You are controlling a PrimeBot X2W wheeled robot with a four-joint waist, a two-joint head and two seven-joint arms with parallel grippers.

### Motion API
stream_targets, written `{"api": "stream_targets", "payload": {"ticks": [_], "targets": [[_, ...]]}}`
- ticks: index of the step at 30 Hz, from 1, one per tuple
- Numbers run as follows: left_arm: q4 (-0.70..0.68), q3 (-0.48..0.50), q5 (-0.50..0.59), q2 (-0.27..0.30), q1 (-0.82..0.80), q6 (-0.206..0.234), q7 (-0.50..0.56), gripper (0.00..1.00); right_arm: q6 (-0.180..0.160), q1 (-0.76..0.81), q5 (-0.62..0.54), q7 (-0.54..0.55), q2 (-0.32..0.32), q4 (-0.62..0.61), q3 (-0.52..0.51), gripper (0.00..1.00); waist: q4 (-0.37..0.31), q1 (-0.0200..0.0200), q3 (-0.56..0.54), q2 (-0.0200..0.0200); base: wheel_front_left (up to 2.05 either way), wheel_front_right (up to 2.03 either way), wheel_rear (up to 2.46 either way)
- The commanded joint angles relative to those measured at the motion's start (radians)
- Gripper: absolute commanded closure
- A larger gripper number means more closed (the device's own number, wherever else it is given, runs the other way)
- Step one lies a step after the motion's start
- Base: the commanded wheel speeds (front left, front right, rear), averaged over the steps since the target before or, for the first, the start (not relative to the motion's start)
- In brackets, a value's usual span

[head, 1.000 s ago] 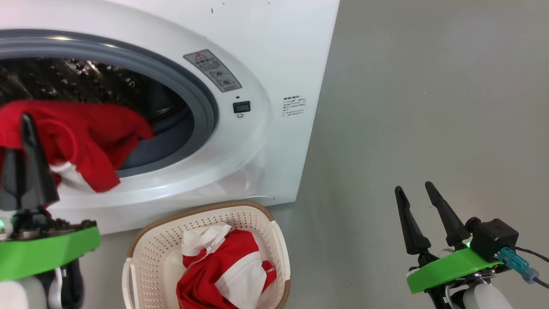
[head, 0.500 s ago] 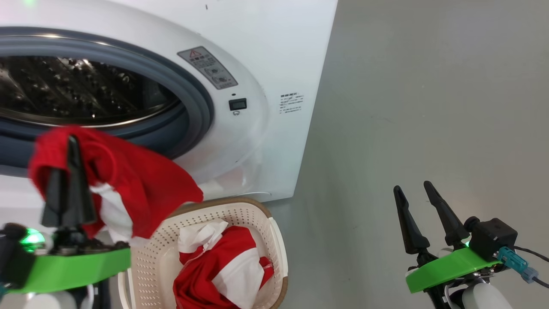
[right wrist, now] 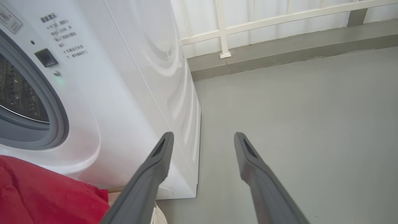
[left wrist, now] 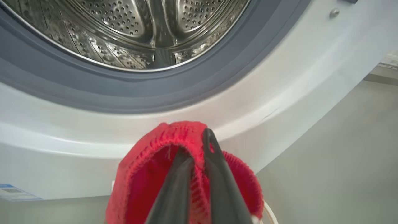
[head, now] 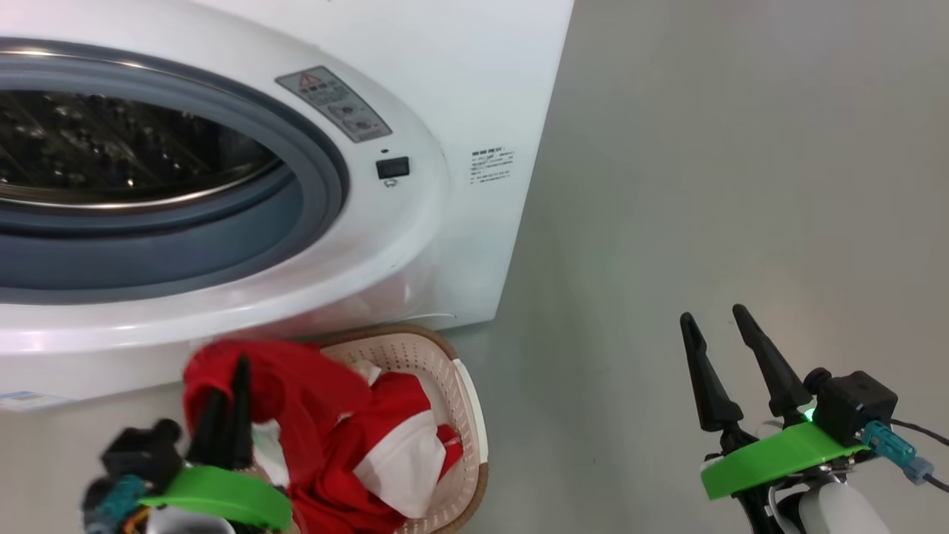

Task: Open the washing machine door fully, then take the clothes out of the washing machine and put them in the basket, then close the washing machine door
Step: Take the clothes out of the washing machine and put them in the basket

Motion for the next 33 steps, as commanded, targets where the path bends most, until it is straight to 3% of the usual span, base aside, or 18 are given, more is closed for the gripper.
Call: {"api": "stream_targets", "payload": {"ticks": [1, 10, 22, 23, 32, 33], "targets": [[0.013, 0.015, 0.003, 0.017, -0.019, -0.008, -0.005, 1.0, 0.006, -0.03, 0.011, -0.006, -0.001, -0.026, 0.017, 0.0, -0.008, 0.0, 0.019, -0.0001, 0.0, 0.0, 0.0], [0.302, -0.041, 0.01, 0.017, -0.105, -0.014, -0.005, 1.0, 0.006, -0.056, 0.023, -0.006, -0.001, -0.037, 0.017, 0.0, -0.028, 0.0, 0.098, -0.0001, 0.0, 0.0, 0.0], [0.504, -0.159, -0.056, 0.05, -0.263, -0.014, -0.005, 1.0, 0.006, -0.113, 0.035, -0.006, -0.001, -0.054, 0.013, 0.0, -0.044, 0.0, 0.245, -0.0001, 0.0, 0.0, 0.0], [0.516, -0.165, -0.067, 0.052, -0.274, -0.014, -0.005, 0.98, 0.006, -0.118, 0.036, -0.006, -0.001, -0.056, 0.012, 0.0, -0.044, 0.0, 0.255, -0.0001, 0.0, 0.0, 0.0], [0.555, -0.195, -0.115, 0.068, -0.306, -0.014, -0.005, 0.54, 0.006, -0.131, 0.033, -0.006, -0.001, -0.055, 0.01, 0.0, -0.04, 0.0, 0.27, -0.0001, 0.0, 0.0, 0.0], [0.555, -0.195, -0.115, 0.068, -0.306, -0.014, -0.005, 0.54, 0.006, -0.131, 0.033, -0.006, -0.001, -0.055, 0.01, 0.0, -0.04, 0.0, 0.27, -0.0001, 0.0, 0.0, 0.0]]}}
